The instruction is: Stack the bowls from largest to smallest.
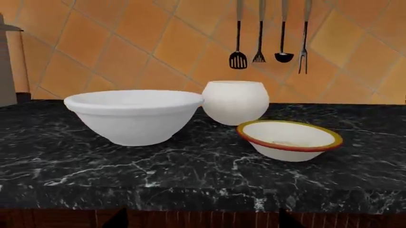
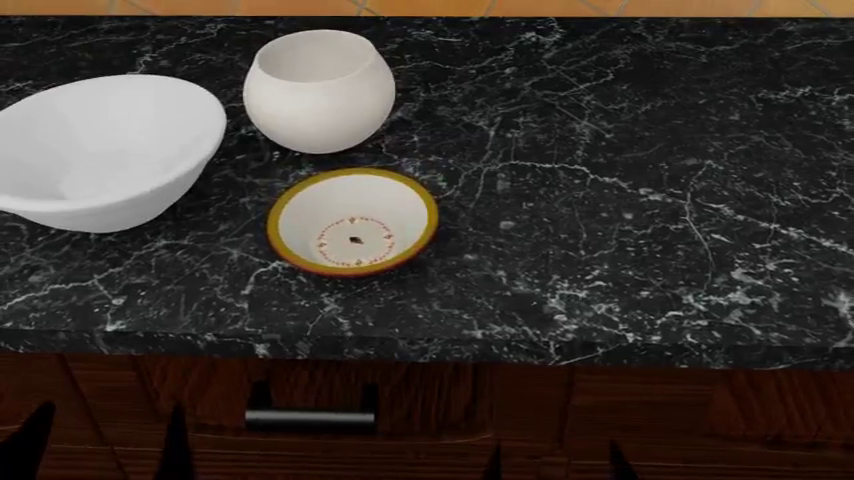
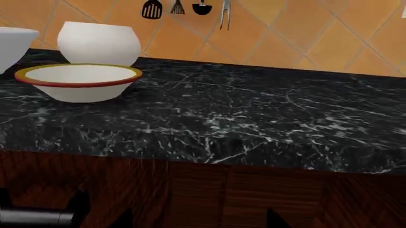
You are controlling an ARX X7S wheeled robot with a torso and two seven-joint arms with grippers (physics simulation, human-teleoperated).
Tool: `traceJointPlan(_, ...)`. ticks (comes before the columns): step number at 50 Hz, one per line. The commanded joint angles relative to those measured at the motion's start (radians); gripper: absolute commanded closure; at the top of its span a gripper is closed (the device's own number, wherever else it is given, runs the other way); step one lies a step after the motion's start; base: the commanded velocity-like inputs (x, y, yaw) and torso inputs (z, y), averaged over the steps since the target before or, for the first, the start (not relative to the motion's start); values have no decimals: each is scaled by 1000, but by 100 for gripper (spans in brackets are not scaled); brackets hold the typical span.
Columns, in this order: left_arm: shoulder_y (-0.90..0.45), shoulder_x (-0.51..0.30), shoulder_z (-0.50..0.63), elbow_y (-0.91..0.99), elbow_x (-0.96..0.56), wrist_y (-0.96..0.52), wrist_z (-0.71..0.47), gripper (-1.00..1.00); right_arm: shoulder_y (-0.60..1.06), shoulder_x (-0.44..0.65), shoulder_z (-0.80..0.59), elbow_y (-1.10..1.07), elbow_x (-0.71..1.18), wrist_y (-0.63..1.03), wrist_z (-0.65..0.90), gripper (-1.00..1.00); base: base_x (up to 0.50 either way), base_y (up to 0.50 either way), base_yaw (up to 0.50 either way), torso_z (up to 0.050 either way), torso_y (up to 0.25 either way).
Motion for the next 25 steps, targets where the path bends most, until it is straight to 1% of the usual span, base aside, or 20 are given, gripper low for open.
traceJointPlan(1,-93,-49,-53,221,-56,-136,-36,-100,47,52,2,-255,-2,232,11,-100,0,0,0,0,0)
traceJointPlan(3,-133,-82,-59,289,-83,-187,-16,-100,79,67,2,-314,-6,299,9,-100,0,0,0,0,0)
traceJointPlan(4,-139,-92,-54,299,-76,-181,-10,-100,86,70,4,-326,-4,312,7,-100,0,0,0,0,0)
traceJointPlan(5,-165,-100,-64,329,-85,-229,-21,-100,104,79,8,-350,-7,344,8,-100,0,0,0,0,0)
traceJointPlan(8,-222,-128,-75,393,-113,-279,-9,-100,156,100,20,-410,-3,434,0,-100,0,0,0,0,0)
traceJointPlan(10,-274,-148,-91,441,-151,-371,-13,-100,202,115,26,-446,2,500,-10,-100,0,0,0,0,0)
traceJointPlan(12,-345,-142,-145,470,-223,-462,-42,-100,254,131,30,-466,6,561,-21,-100,0,0,0,0,0)
traceJointPlan(15,-444,-152,-171,465,-240,-493,-57,-100,320,142,51,-476,27,622,-39,-100,0,0,0,0,0)
traceJointPlan(18,-532,-169,-173,444,-252,-541,-60,-100,391,157,50,-468,37,682,-58,-100,0,0,0,0,0)
traceJointPlan(22,-612,-172,-177,380,-262,-555,-55,-100,475,170,52,-453,43,724,-73,-100,0,0,0,0,0)
traceJointPlan(25,-715,-177,-180,307,-264,-563,-52,-100,583,192,40,-422,46,789,-97,-100,0,0,0,0,0)
